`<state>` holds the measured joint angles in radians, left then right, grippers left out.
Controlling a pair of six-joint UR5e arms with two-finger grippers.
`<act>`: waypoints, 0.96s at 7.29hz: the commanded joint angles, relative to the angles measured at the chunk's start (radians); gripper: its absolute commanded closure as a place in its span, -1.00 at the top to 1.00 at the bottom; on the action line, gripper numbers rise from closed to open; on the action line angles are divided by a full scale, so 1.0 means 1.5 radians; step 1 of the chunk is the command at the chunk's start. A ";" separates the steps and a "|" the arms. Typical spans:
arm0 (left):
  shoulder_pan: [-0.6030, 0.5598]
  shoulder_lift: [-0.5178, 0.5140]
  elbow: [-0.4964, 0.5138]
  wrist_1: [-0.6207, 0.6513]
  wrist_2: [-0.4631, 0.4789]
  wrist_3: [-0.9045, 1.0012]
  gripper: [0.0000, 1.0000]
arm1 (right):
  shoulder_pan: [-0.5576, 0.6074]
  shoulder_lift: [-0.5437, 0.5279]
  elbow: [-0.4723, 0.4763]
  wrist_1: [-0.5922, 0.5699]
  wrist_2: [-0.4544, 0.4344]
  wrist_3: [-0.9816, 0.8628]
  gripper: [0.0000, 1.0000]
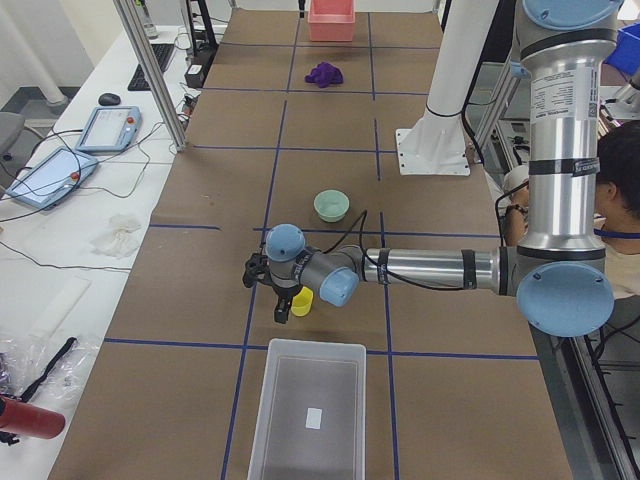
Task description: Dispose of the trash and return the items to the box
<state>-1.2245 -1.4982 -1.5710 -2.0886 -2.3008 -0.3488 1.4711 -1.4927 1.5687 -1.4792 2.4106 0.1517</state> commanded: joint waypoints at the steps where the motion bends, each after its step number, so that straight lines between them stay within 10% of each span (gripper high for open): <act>1: 0.018 -0.001 0.013 -0.005 0.004 -0.007 0.97 | 0.000 0.001 -0.008 -0.001 0.003 0.002 1.00; 4: 0.045 0.000 0.032 -0.007 0.004 -0.007 0.84 | -0.001 0.000 -0.010 -0.001 0.003 0.002 1.00; 7: 0.047 -0.004 0.033 -0.006 0.004 -0.007 -0.99 | -0.003 0.001 -0.008 0.000 0.003 0.002 1.00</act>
<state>-1.1552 -1.5018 -1.5229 -2.0982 -2.2948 -0.3583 1.4679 -1.4916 1.5556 -1.4794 2.4145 0.1549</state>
